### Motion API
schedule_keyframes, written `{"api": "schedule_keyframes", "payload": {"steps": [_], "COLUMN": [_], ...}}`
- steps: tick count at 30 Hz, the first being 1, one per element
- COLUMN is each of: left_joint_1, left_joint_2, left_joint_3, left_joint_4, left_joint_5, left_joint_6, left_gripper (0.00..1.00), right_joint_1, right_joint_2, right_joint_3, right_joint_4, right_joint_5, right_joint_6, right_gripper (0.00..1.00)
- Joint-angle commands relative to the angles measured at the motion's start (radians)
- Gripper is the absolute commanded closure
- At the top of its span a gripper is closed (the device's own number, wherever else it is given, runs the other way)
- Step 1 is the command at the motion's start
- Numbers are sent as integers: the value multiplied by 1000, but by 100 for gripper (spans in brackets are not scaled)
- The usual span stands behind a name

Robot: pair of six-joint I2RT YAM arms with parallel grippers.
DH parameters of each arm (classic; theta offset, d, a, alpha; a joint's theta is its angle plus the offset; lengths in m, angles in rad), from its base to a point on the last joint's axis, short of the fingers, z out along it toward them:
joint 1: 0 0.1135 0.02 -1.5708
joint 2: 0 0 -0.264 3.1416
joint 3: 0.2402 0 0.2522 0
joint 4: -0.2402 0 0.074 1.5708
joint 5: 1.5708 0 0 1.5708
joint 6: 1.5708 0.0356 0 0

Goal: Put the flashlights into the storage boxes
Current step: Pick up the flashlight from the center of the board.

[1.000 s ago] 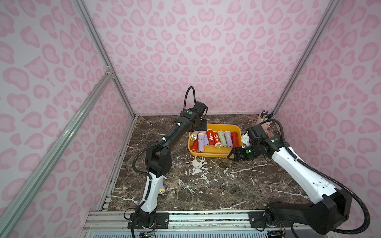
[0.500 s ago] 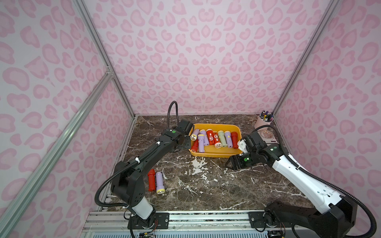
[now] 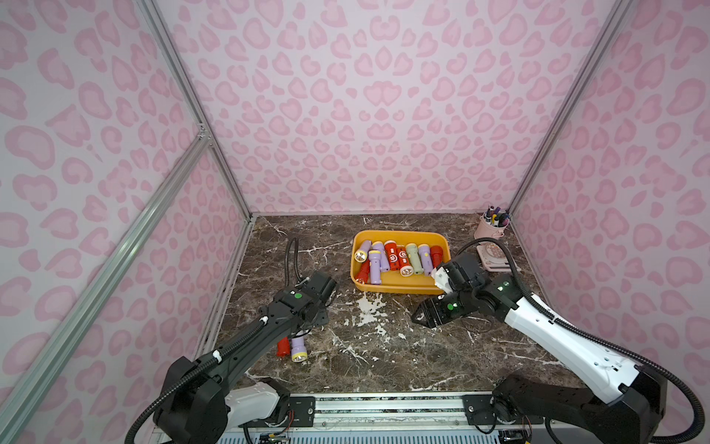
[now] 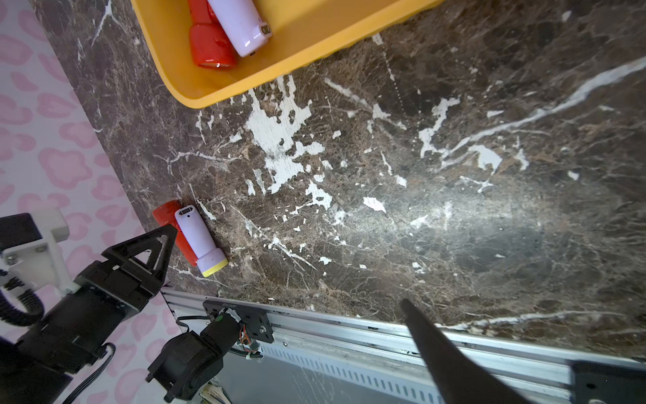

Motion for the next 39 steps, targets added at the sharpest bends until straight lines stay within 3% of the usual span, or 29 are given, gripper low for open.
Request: {"api": "schedule_keyframes", "payload": {"steps": [1,15,26,35,39], "left_joint_1": [0,2,5,5,5], "left_joint_2": [-30,-8,140,214,255], "left_joint_3": [-55,-173,-173,-147,-112], "left_joint_4": [-27,44,144,177,179], "left_joint_5": [-30,-23,4,21,27], "left_joint_6": [-81,-129,-103,-78,-60], "left_gripper": [36,28,27,59,68], "right_joint_1": [19,62,64,64,62], "right_joint_2": [-22,-127,-128,-113,-82], "right_joint_3": [-23,-91,-75,-71,-47], "right_joint_4": [24,31,6,10,3], "right_joint_5": [8,40,60,75,80], "right_joint_6": [26,92,89,83,65], "right_gripper": [26,26,26,26,26]}}
